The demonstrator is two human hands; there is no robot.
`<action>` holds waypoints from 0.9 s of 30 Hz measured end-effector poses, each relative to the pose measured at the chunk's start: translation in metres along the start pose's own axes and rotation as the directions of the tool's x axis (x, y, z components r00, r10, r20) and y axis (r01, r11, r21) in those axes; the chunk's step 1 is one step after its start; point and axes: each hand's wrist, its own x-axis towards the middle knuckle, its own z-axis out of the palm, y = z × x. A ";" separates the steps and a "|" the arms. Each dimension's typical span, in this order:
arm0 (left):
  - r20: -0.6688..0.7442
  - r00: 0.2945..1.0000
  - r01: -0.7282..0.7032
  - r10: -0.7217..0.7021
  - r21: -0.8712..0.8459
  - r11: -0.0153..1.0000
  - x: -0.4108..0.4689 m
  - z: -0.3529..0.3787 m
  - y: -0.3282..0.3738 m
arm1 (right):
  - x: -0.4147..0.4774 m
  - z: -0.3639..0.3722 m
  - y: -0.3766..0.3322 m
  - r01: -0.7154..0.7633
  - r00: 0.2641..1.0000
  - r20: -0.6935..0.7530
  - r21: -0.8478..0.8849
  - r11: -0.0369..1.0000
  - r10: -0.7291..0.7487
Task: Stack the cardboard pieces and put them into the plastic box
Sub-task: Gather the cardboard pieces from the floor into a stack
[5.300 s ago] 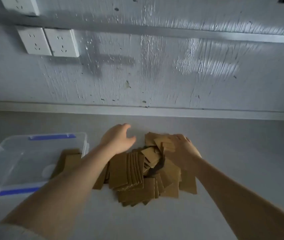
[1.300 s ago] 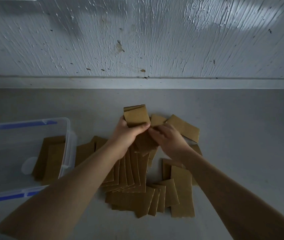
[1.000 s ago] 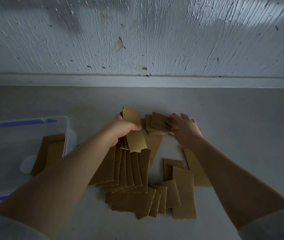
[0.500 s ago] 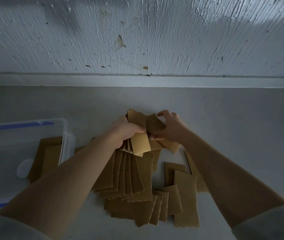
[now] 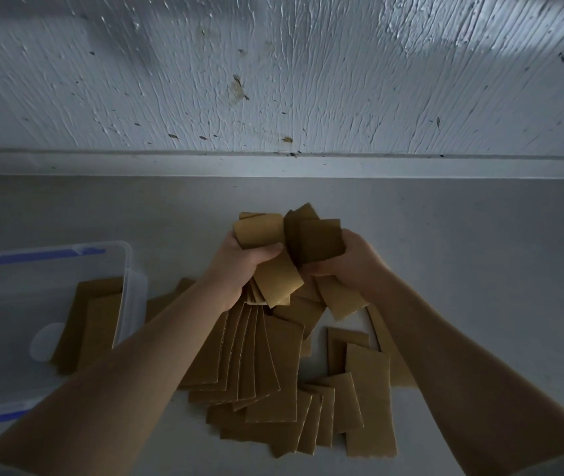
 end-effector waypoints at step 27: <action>0.129 0.964 -0.247 0.232 0.122 0.961 -0.001 0.004 -0.018 | -0.020 0.000 -0.016 0.167 0.983 -0.186 0.865 0.473 -0.008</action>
